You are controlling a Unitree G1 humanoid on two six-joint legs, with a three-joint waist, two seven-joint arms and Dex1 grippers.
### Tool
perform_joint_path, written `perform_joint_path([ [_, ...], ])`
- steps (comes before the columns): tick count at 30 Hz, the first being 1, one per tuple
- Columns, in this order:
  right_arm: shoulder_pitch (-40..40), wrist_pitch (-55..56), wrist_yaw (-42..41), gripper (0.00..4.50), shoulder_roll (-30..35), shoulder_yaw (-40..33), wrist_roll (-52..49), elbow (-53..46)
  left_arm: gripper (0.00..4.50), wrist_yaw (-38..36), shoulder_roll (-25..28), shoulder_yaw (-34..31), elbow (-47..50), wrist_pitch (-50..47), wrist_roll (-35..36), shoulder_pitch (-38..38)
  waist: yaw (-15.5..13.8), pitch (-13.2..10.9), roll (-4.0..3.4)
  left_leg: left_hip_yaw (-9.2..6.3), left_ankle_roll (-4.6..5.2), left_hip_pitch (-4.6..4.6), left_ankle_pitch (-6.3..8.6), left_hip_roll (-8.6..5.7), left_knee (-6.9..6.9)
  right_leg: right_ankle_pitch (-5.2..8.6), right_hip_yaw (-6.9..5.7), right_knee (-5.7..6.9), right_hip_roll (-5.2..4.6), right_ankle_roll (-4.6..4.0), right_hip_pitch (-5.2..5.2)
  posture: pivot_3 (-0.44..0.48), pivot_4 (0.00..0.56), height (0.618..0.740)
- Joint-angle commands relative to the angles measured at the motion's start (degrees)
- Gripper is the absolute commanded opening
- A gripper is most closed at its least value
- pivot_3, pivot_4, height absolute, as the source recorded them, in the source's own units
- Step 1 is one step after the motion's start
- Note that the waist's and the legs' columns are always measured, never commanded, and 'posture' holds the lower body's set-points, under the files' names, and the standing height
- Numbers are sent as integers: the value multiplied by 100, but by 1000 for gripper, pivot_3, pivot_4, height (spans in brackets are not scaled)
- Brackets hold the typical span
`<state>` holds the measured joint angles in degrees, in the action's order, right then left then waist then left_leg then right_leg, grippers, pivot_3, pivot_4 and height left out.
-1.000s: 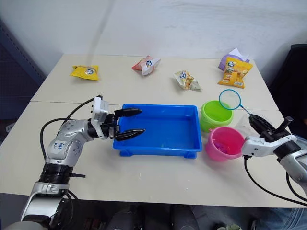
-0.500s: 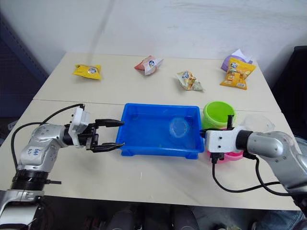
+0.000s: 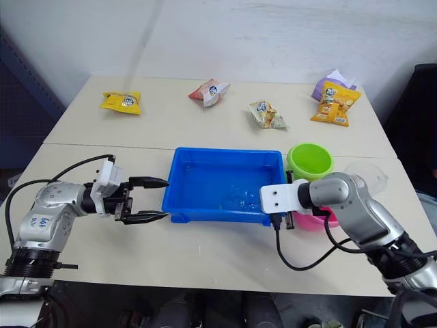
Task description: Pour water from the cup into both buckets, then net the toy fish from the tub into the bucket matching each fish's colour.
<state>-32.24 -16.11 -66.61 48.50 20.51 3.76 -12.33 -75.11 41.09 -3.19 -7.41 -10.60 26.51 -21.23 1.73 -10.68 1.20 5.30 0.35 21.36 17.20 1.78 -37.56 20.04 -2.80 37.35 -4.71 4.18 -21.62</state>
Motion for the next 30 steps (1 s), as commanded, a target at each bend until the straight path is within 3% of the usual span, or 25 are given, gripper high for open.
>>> perform_joint_path([
  [1, -180, -584, -109, 0, -260, -42, -285, -244, 4421, 7, 62, -94, 174, 69, -6, 35, -4, 0, 0, 0, 0, 0, 0, 0, 1, 0, 0, 1, 0, 0, -1, 0, 150, 738],
  [4, -227, -1330, -9, 0, -616, -251, -679, -333, 4421, 58, 50, -106, 200, 62, -6, 41, -7, 0, 0, -1, -1, 1, 1, 0, 3, 1, -2, -1, -2, -1, -1, 0, 150, 738],
  [8, -91, -1986, -88, 0, -582, -516, -1142, -538, 4421, 115, 41, -126, 206, 82, -4, 54, -8, 0, 0, -1, 1, 5, 2, -2, 3, 0, -3, -2, -5, -1, -2, 0, 150, 738],
  [13, 78, -2673, 412, 0, -818, -1134, -1660, -670, 4421, 192, 40, -172, 160, 131, -8, 51, -11, 0, 0, -3, 2, 6, 4, -2, 4, 0, -4, -6, -5, -1, -2, 0, 150, 738],
  [23, 1033, -2383, 924, 0, -617, -2339, -2207, -1251, 4421, 267, -123, -58, 189, 92, 39, -127, -23, 0, 0, -2, 1, 6, 4, -4, 18, 0, -5, -18, -4, 0, -2, 0, 150, 738],
  [30, 1981, -1862, 1194, 0, -429, -3412, -2447, -1707, 4421, 383, -528, 55, 128, 64, 58, -369, -32, 0, 1, -2, 2, 8, 4, -6, 19, -2, -6, -26, -3, 4, 3, 0, 150, 738],
])
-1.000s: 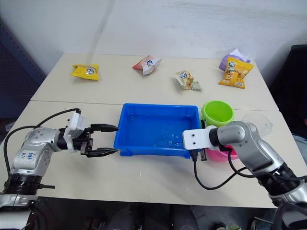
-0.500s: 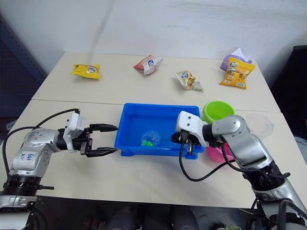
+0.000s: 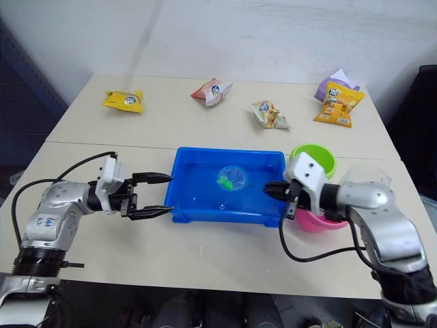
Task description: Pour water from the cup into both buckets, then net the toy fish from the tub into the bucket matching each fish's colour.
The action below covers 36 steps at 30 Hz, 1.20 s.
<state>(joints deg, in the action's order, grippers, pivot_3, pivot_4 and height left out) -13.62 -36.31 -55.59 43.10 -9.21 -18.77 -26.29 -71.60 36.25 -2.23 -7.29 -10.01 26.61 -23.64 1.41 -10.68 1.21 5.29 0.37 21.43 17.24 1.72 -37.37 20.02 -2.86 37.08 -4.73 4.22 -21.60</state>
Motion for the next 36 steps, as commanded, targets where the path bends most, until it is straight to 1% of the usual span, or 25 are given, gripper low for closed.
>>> perform_joint_path([
  [1, 193, 120, 147, 0, 114, -595, -277, -346, 4421, 29, -83, -21, 90, 29, 36, -158, 6, 0, 0, 1, 1, 0, 0, 0, 0, -1, 0, 0, 0, 1, 0, 0, 150, 738],
  [5, 730, 416, 240, 0, 369, -1614, -224, -248, 4421, 74, -430, 172, -36, 23, 22, -453, -3, 0, 0, 1, 0, -2, -1, 0, 1, 0, 1, 0, 4, 1, 2, 0, 150, 738],
  [9, 1070, 818, 272, 0, 543, -2041, -15, 39, 4421, 89, -588, 210, -76, 13, 23, -590, 2, 0, 0, 1, 0, -2, 0, 0, 2, -1, 2, -4, 5, 2, 4, 0, 150, 738],
  [12, 1306, 1565, 405, 0, 668, -2154, 451, 598, 4421, 137, -733, 239, -60, 27, 44, -705, 8, 0, 0, 4, 0, -5, -1, 1, 1, -1, 4, -2, 9, 2, 5, 0, 150, 738],
  [14, 1268, 2128, 755, 0, 608, -2073, 794, 1010, 4421, 138, -787, 288, -61, 8, 20, -721, 11, 0, 0, 5, 0, -7, -2, 0, 1, -1, 5, -1, 9, 2, 6, 0, 150, 738],
  [17, 1234, 3373, 1251, 0, 660, -1811, 1549, 1665, 4421, 125, -811, 316, -61, 1, -4, -702, 17, 0, 0, 9, -2, -10, -3, 0, 0, -1, 8, 1, 11, 2, 6, 0, 150, 738],
  [19, 1235, 4443, 1763, 0, 832, -1586, 2281, 2219, 4421, 133, -817, 318, -42, -18, -6, -689, 15, 0, 0, 11, -7, -13, -6, 0, 1, -1, 9, 2, 13, 2, 6, 0, 150, 738],
  [20, 1230, 5068, 2190, 0, 1001, -1422, 2843, 2518, 4421, 143, -818, 318, -20, -34, -2, -676, 15, 0, 0, 11, -10, -13, -7, 1, 2, -1, 9, 2, 14, 2, 5, 0, 150, 738],
  [23, 1229, 6163, 3131, 0, 1418, -1087, 4007, 3010, 4421, 170, -816, 312, 28, -64, 8, -642, 15, 0, -1, 14, -13, -13, -9, 0, 0, -1, 12, 2, 12, 2, 4, 0, 150, 738],
  [25, 1201, 6537, 3610, 0, 1642, -891, 4563, 3207, 4421, 194, -814, 304, 70, -86, 15, -617, 17, 0, 0, 15, -17, -13, -11, 1, 1, -1, 13, 3, 13, 2, 3, 0, 150, 738],
  [29, 1149, 6977, 4484, 0, 1818, -689, 5323, 3429, 4421, 253, -824, 287, 130, -105, 25, -576, 16, 0, -1, 14, -26, -15, -17, 3, 1, 0, 14, 4, 18, 1, 3, 0, 150, 738],
  [32, 1200, 7337, 5385, 0, 1990, -646, 6083, 3363, 4421, 294, -839, 272, 147, -101, 27, -568, 16, 0, -1, 14, -28, -15, -18, 3, 1, 0, 15, 4, 18, 1, 3, 0, 150, 738],
  [33, 1218, 7384, 5554, 0, 2073, -595, 6317, 3339, 4421, 304, -847, 269, 136, -98, 29, -578, 16, 0, -1, 14, -28, -15, -18, 3, 1, 0, 15, 4, 18, 1, 3, 0, 150, 738],
  [36, 1187, 7140, 5416, 0, 2074, -464, 6228, 3507, 4421, 297, -847, 276, 110, -101, 41, -596, 15, 0, -1, 14, -30, -16, -19, 5, 1, 0, 15, 4, 20, 0, 4, 0, 150, 738],
])
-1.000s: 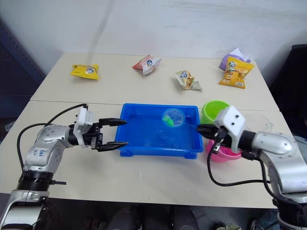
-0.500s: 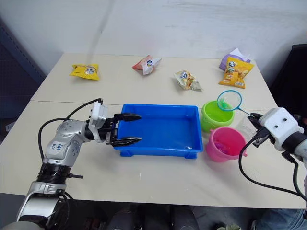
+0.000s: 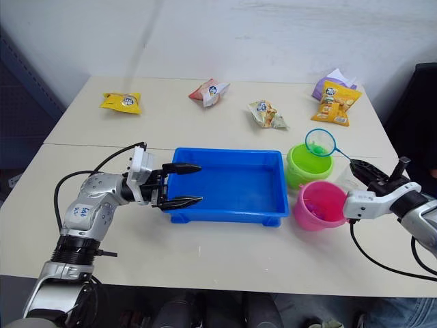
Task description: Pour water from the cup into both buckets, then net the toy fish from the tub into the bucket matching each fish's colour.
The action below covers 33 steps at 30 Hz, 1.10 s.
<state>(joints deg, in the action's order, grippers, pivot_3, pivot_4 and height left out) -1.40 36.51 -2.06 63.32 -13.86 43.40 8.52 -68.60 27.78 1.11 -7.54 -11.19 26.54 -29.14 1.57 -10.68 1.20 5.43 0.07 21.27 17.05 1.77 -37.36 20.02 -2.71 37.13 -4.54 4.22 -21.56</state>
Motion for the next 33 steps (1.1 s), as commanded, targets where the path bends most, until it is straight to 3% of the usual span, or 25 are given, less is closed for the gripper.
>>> perform_joint_path([
  [1, -44, -151, 121, 0, 58, 15, 19, 34, 4421, -32, 8, -44, 113, 25, 42, -62, -2, 0, 0, 0, 0, 0, 0, 0, 0, 0, 0, 0, 0, 0, 0, 0, 150, 738],
  [8, -171, -310, 286, 0, 189, 223, 181, 256, 4421, -203, 42, -28, -163, 141, -39, -281, -2, 0, 0, 2, 1, 0, -1, -2, -2, 0, 0, 3, 0, 0, 0, 0, 150, 738],
  [12, -269, -163, 935, 0, 273, 65, 435, -46, 4421, -233, 43, -37, -257, 206, -63, -339, 14, 0, -1, 5, 1, -1, -1, 0, -1, 0, 2, 4, 2, 0, -2, 0, 150, 738],
  [20, -70, -47, 580, 0, 325, 352, 23, 253, 4421, -129, -58, -33, -202, 227, -69, -276, -8, 0, -1, 4, 0, 1, -3, -3, -3, 1, 2, 7, -1, -1, -1, 0, 150, 738],
  [33, -141, -224, 827, 0, 425, 102, 58, 182, 4421, -22, -161, -54, -252, 263, -86, -297, 2, 0, -1, 6, -2, -6, -5, -2, -7, 1, 7, 20, 0, -2, -2, 0, 150, 738],
])
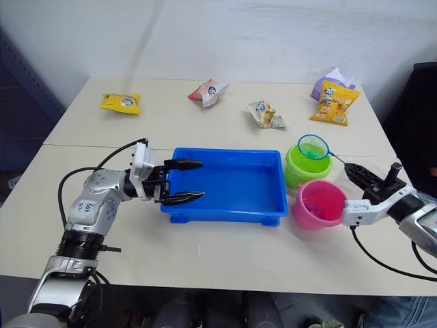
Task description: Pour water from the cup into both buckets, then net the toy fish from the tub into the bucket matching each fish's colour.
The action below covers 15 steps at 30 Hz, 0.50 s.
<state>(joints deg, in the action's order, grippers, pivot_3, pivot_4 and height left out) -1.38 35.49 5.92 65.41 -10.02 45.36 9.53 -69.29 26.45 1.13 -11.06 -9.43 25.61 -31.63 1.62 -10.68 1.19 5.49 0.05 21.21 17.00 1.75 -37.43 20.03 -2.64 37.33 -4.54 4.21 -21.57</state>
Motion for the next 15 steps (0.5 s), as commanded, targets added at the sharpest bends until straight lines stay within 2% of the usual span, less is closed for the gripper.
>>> perform_joint_path([
  [1, -127, -37, 2, 0, 251, -199, -114, 73, 4421, 56, -36, -52, 101, 88, 3, -50, -4, 0, 0, 0, 0, 1, 0, 0, -1, 0, 0, 0, 0, 0, 0, 0, 150, 738],
  [8, -4, -121, 411, 0, 150, -98, 185, 28, 4421, 108, -59, -49, 139, 77, -5, -32, 1, 0, 0, 0, 0, 1, 0, 0, 0, 0, -1, 0, 0, -1, 0, 0, 150, 738],
  [13, 43, -208, 1187, 0, 177, -160, 574, -10, 4421, 139, -69, -52, 133, 64, 1, -38, 0, 0, 0, 0, -1, -1, -1, 1, 0, 1, 0, 2, 1, -1, 0, 0, 150, 738],
  [15, -95, -356, 1140, 0, 79, 64, 561, 317, 4421, 155, -90, -51, 96, 76, -5, -55, -4, 0, 0, 0, -1, 0, -1, 1, -1, 1, 0, 1, 1, -1, -1, 0, 150, 738],
])
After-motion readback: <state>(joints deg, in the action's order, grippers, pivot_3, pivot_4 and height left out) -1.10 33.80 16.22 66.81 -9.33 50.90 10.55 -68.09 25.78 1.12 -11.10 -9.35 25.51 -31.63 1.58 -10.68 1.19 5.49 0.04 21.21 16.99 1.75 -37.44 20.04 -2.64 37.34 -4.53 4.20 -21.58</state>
